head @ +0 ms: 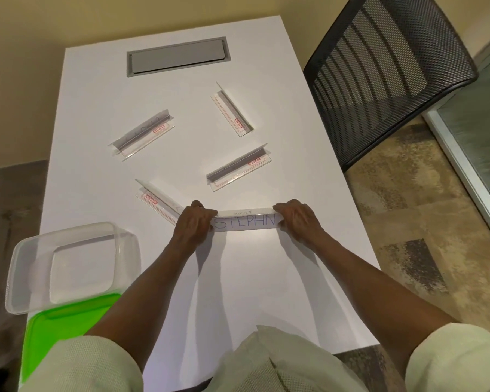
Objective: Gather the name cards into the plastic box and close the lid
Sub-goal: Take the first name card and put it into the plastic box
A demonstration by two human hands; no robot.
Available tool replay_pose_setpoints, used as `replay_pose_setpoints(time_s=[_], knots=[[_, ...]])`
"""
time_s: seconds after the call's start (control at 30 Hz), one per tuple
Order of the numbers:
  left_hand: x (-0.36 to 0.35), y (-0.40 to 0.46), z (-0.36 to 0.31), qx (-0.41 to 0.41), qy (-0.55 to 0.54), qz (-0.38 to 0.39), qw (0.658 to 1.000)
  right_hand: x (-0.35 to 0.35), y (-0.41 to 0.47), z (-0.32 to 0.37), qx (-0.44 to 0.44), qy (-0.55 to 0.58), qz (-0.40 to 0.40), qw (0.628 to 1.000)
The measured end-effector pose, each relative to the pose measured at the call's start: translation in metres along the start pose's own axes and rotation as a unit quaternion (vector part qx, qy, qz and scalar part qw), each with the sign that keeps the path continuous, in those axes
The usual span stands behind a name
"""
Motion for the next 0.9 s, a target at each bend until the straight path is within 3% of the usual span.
replay_pose_setpoints(time_s=[0.43,0.53,0.67,0.9], knots=[[-0.004,0.014,0.007,0.015,-0.031,0.0,0.999,-0.002,0.007,-0.01,-0.036,0.042,0.025,0.998],[-0.004,0.015,0.004,0.01,-0.023,0.005,1.0,0.004,0.017,-0.011,-0.078,0.032,0.083,0.993],[-0.001,0.016,0.006,0.021,-0.039,0.005,0.999,0.0,0.01,-0.013,-0.035,0.029,0.031,0.998],[0.018,0.013,0.007,0.005,-0.055,0.019,0.998,0.018,0.039,-0.017,-0.117,0.032,0.158,0.98]])
Point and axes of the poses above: each hand's wrist, its own y-axis towards the middle knuckle, its own x-axis out of the back of the hand, z = x × y, the point moved 2 cm from there along y, towards the middle knuckle, and after that the axes turned 1 degree about -x, right-handed, at the moved point
